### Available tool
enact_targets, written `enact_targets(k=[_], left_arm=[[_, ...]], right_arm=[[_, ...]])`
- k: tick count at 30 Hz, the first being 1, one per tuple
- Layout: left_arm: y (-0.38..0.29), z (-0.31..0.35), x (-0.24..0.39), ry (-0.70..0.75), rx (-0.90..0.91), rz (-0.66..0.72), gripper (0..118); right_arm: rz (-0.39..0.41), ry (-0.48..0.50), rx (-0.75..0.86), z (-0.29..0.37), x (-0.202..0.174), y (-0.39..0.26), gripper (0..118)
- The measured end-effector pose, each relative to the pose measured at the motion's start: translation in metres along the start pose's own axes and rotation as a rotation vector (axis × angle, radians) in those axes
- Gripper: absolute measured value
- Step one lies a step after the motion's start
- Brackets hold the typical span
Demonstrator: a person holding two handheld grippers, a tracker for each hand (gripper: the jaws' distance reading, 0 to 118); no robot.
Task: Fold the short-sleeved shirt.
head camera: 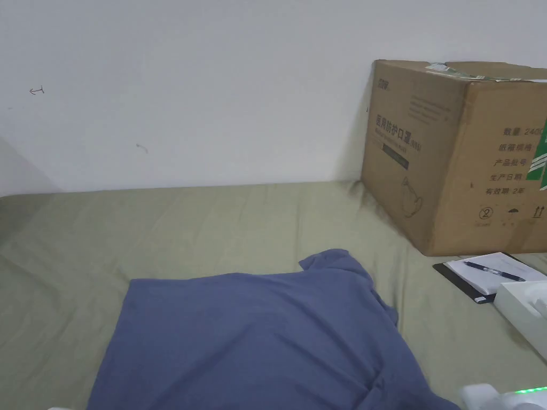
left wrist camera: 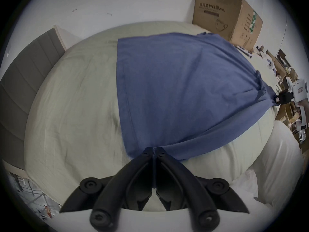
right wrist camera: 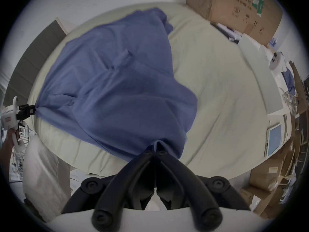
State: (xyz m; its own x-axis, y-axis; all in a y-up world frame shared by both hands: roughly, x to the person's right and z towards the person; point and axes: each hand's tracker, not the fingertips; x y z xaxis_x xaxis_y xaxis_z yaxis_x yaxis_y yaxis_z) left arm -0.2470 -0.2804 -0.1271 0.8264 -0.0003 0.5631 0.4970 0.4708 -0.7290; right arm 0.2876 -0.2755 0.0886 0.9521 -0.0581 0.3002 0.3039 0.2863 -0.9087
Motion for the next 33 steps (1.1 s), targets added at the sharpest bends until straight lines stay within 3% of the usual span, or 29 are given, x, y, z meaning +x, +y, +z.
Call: enact_targets(k=[2,4,5,6,7,8,9,10,14,16,18,19,22,23,24,27,29,33], left_arm=[[0.003,-0.003,0.001,0.009,-0.015,-0.013,0],[0.007,-0.001,0.003,0.014,-0.036,-0.009,6],[0.008,0.002,0.003,0.018,-0.036,-0.004,24],[0.007,0.005,0.000,0.046,-0.028,-0.003,47],[0.006,0.010,-0.002,0.065,-0.017,-0.002,77],[0.004,0.014,-0.007,0.076,-0.003,0.007,110],[0.004,0.024,-0.009,0.072,0.022,0.037,118],[0.003,0.036,-0.012,0.042,0.068,0.061,118],[0.007,0.091,-0.009,-0.072,0.168,0.121,118],[0.009,0.117,-0.002,-0.116,0.232,0.129,117],[0.009,0.144,0.010,-0.173,0.324,0.160,113],[0.006,0.155,0.016,-0.195,0.391,0.179,104],[-0.015,0.186,0.043,-0.170,0.652,0.208,41],[-0.026,0.194,0.051,-0.138,0.724,0.219,9],[-0.035,0.199,0.061,-0.095,0.780,0.216,0],[-0.060,0.212,0.078,0.016,0.922,0.211,0],[-0.069,0.213,0.079,0.035,0.978,0.209,0],[-0.063,0.221,0.077,0.063,0.954,0.166,0]], right_arm=[[0.011,-0.015,0.004,-0.005,-0.004,0.003,0],[0.017,-0.031,0.007,-0.004,-0.003,0.005,12],[0.009,-0.049,0.015,-0.002,-0.002,0.004,33],[-0.005,-0.071,0.034,0.001,-0.001,0.003,63],[-0.025,-0.084,0.058,0.006,0.003,0.001,100],[-0.046,-0.079,0.066,0.010,0.006,-0.002,117],[-0.081,-0.035,0.110,0.023,0.008,-0.008,111],[-0.109,-0.011,0.149,0.032,0.009,-0.007,107],[-0.198,0.070,0.274,0.086,0.002,-0.022,109],[-0.175,0.125,0.361,0.109,-0.009,-0.024,108],[-0.112,0.149,0.530,0.138,-0.030,-0.033,101],[-0.087,0.146,0.610,0.148,-0.042,-0.037,92],[-0.065,0.228,0.877,0.173,-0.071,-0.061,14],[-0.084,0.238,0.955,0.173,-0.079,-0.068,1],[-0.102,0.217,1.017,0.175,-0.088,-0.075,0],[-0.132,0.266,1.121,0.178,-0.103,-0.092,0],[-0.147,0.237,1.144,0.180,-0.112,-0.100,0],[-0.101,0.225,1.117,0.186,-0.115,-0.104,0]])
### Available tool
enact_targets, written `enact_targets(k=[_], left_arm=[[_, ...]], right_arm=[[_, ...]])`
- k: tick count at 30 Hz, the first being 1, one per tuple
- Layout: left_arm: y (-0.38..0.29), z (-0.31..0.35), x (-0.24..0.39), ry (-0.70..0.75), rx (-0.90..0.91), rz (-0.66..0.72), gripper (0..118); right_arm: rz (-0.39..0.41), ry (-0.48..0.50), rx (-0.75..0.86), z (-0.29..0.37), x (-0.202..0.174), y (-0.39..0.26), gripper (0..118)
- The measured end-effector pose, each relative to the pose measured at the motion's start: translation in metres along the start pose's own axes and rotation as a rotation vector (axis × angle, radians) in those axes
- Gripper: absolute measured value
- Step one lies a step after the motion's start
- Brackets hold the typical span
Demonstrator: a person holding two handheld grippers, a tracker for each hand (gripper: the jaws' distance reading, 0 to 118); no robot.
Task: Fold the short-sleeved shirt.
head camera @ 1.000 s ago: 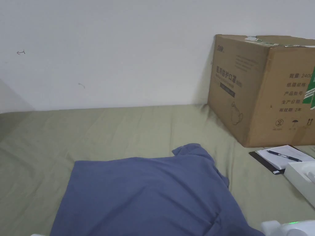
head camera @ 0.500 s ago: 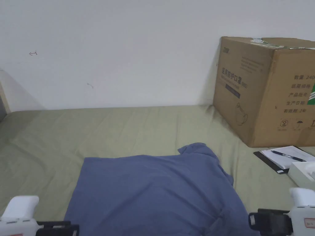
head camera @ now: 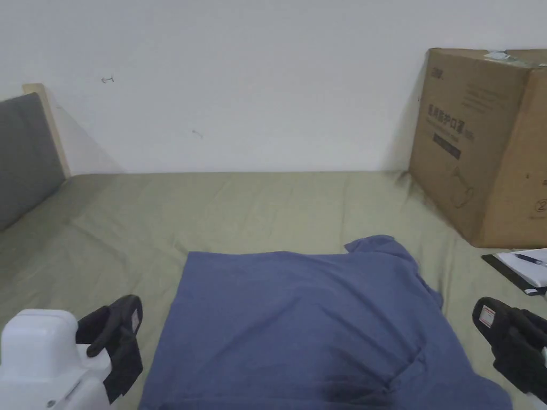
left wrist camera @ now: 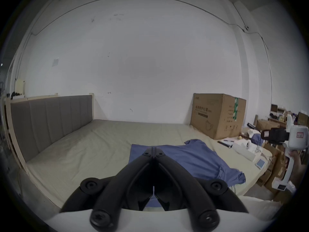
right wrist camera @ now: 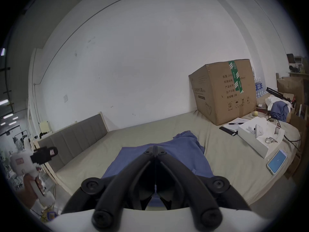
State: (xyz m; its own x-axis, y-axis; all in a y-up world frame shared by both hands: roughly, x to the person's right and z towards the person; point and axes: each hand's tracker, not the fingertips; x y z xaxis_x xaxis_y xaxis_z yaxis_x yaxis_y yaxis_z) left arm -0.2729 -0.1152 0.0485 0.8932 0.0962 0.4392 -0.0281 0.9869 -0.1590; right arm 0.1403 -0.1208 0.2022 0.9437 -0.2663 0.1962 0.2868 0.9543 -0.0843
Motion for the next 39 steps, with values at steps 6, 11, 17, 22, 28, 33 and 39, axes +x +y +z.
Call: enact_targets(k=[6,11,17,22,28,33,39], left_arm=[[0.019,-0.076,-0.034,-0.170,-0.586,-0.001,0],[-0.053,-0.136,-0.057,-0.180,-1.017,-0.013,14],[-0.105,-0.159,-0.069,-0.088,-0.975,-0.006,114],[-0.133,-0.170,-0.069,-0.036,-0.957,-0.011,99],[-0.143,-0.153,-0.064,-0.077,-0.870,-0.122,25],[-0.129,-0.130,-0.061,-0.067,-0.740,-0.034,3],[-0.122,-0.127,-0.059,-0.071,-0.730,0.033,3]], right_arm=[[0.070,0.018,-0.053,-0.005,-0.006,0.005,0],[0.080,0.023,-0.099,-0.019,-0.010,-0.006,0],[0.054,0.039,-0.190,-0.034,-0.009,-0.022,0],[0.069,0.030,-0.230,-0.046,-0.007,-0.026,0],[0.083,0.016,-0.241,-0.057,-0.004,-0.024,0],[0.075,-0.018,-0.256,-0.064,0.018,-0.024,0],[0.006,-0.098,-0.521,-0.086,0.082,-0.034,0]])
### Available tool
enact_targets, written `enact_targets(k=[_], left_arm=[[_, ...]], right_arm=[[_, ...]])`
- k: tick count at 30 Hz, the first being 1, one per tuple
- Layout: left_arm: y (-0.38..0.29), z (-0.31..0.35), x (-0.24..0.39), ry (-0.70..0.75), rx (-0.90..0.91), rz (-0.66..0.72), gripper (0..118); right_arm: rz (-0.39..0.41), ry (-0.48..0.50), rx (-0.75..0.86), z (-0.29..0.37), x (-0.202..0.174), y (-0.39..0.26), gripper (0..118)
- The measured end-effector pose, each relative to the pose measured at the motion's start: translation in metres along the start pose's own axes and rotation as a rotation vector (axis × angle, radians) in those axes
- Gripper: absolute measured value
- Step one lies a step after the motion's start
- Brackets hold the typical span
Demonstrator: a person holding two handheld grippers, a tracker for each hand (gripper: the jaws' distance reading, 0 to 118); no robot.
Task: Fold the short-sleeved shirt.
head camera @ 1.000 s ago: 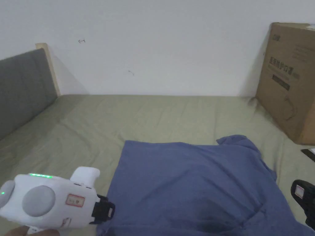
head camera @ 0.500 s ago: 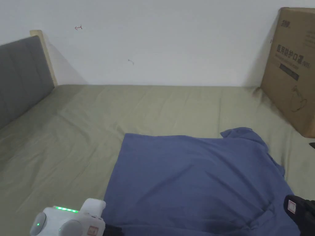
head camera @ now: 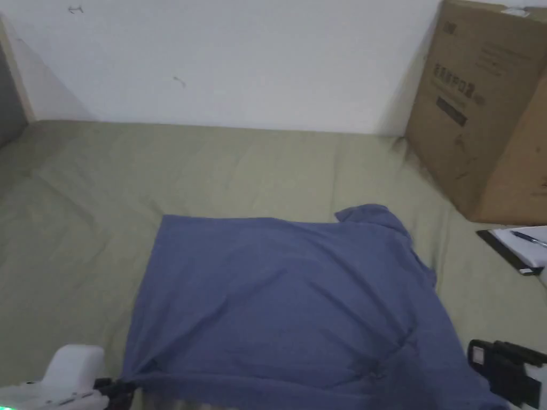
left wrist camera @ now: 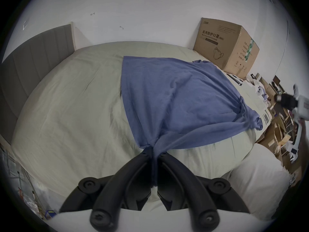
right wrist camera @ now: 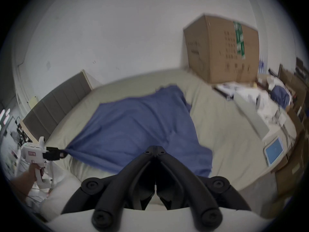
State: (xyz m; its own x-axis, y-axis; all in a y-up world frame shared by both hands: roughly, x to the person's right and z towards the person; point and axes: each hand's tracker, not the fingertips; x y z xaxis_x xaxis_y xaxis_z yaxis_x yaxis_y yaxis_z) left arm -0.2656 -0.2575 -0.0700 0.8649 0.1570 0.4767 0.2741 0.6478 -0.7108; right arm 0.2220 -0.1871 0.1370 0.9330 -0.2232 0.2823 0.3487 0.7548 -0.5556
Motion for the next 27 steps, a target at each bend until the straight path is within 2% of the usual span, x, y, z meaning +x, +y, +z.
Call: enact_targets(k=[1,2,3,4,5,6,9,11,12,13,15,17,19,21,22,27], left_arm=[[0.000,0.001,0.000,-0.003,0.007,0.008,3],[0.000,0.001,0.001,-0.002,0.015,0.018,3],[0.001,0.001,0.001,-0.004,0.017,0.029,3],[0.000,0.002,-0.001,-0.008,0.017,0.040,3],[0.000,0.002,-0.001,-0.009,0.023,0.049,3],[0.000,0.003,0.000,-0.012,0.026,0.057,3],[-0.002,0.006,0.007,-0.006,0.024,0.057,3],[-0.003,0.006,0.011,0.004,0.018,0.046,3],[-0.002,0.006,0.010,0.009,0.014,0.043,3],[-0.003,0.006,0.010,0.013,0.011,0.043,3],[-0.003,0.005,0.011,0.021,0.000,0.047,3],[-0.002,0.005,0.010,0.025,-0.009,0.053,3],[-0.003,0.008,0.012,0.037,-0.002,0.048,3],[-0.002,0.011,0.010,0.040,0.004,0.045,3],[-0.002,0.012,0.011,0.039,0.006,0.047,3],[-0.002,0.020,0.010,0.039,-0.004,0.057,3]], right_arm=[[-0.031,0.000,-0.063,-0.007,0.011,-0.002,6],[-0.058,-0.011,-0.127,-0.013,0.022,-0.005,40],[-0.073,-0.015,-0.180,-0.019,0.032,-0.010,87],[-0.078,-0.025,-0.224,-0.026,0.039,-0.016,117],[-0.077,-0.056,-0.283,-0.034,0.045,-0.023,112],[-0.047,-0.038,-0.236,-0.034,0.049,-0.027,110],[0.004,-0.124,-0.359,-0.054,0.055,-0.050,111],[0.016,-0.146,-0.357,-0.067,0.057,-0.051,107],[0.013,-0.144,-0.354,-0.073,0.058,-0.051,92],[0.009,-0.140,-0.361,-0.077,0.059,-0.052,47],[0.021,-0.144,-0.378,-0.077,0.058,-0.052,5],[0.042,-0.143,-0.350,-0.070,0.050,-0.053,5],[0.079,-0.083,-0.355,-0.061,0.043,-0.051,5],[0.133,-0.102,-0.328,-0.051,0.038,-0.049,5],[0.135,-0.097,-0.317,-0.046,0.038,-0.047,5],[0.052,-0.061,-0.304,-0.025,0.046,-0.036,5]])
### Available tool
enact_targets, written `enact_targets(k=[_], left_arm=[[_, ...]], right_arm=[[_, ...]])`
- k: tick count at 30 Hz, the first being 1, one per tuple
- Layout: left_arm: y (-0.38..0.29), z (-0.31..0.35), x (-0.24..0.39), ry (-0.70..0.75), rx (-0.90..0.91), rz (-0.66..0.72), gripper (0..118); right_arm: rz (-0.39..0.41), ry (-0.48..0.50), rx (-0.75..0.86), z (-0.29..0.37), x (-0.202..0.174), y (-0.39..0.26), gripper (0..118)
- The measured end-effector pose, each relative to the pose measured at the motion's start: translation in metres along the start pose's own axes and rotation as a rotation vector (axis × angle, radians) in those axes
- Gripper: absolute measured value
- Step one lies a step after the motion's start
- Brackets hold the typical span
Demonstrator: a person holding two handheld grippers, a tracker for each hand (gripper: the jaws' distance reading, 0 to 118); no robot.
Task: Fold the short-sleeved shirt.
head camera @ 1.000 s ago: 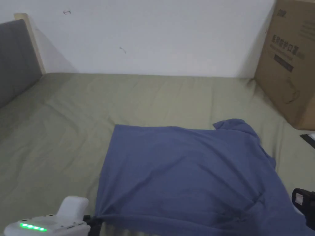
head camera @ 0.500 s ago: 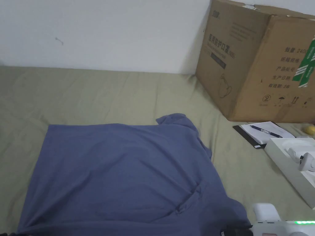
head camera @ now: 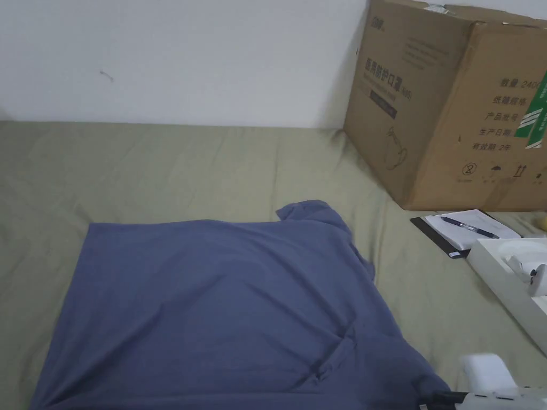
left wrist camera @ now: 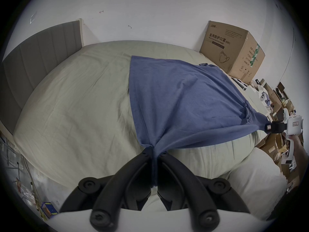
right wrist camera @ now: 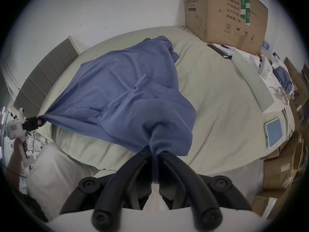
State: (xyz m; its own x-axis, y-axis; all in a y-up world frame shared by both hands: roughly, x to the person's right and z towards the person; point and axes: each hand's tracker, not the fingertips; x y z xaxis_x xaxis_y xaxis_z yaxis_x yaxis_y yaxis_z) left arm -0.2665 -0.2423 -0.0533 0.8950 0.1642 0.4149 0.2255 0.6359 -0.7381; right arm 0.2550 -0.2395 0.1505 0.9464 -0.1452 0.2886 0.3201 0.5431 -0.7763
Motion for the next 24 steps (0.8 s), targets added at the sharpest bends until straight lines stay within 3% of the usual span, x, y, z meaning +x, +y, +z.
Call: enact_targets(k=[11,20,24], left_arm=[[0.005,0.017,-0.004,0.003,-0.018,0.014,3],[0.076,-0.015,-0.008,0.007,-0.040,0.040,3],[0.104,-0.060,-0.014,0.030,-0.138,0.023,3]], right_arm=[[-0.037,0.018,0.054,0.034,-0.011,-0.007,5],[-0.056,0.011,0.106,0.016,-0.011,0.076,5],[-0.052,-0.013,0.010,-0.029,-0.005,0.120,5]])
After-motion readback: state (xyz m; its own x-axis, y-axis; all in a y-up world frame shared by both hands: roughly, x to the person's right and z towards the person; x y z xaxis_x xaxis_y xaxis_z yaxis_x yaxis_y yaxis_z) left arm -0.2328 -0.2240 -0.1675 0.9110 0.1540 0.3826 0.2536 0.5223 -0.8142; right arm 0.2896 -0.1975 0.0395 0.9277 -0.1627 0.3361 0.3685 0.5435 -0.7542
